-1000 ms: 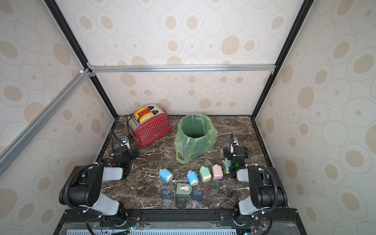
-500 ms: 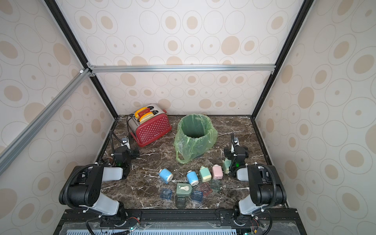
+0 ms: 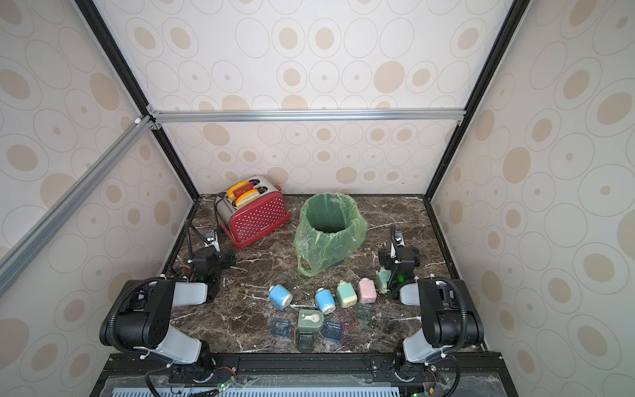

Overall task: Take out the pencil sharpener tray and clean the shavings
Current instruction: Reset both arms

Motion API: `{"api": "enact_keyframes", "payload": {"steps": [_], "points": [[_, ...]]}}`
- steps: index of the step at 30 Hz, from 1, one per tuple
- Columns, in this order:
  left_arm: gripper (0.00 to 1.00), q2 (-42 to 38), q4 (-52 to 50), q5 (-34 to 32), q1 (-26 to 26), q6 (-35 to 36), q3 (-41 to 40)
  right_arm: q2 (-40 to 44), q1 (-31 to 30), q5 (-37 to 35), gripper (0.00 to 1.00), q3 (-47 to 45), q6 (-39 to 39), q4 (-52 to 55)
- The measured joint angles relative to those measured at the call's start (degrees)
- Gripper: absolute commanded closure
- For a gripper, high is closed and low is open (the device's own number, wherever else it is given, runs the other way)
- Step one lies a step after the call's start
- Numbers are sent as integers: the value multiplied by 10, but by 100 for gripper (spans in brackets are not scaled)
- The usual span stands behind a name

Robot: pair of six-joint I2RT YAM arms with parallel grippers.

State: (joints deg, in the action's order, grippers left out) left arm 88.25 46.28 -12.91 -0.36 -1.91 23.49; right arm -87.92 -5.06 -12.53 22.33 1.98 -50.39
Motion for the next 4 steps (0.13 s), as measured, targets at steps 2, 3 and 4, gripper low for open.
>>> {"api": "enact_keyframes", "payload": {"steps": [2,3,4], "points": [[1,0,0,0,0,0,0,0,0,0,0,0,0,0],[1,0,0,1,0,0,0,0,0,0,0,0,0,0],[1,0,0,3,0,0,0,0,0,0,0,0,0,0]]}}
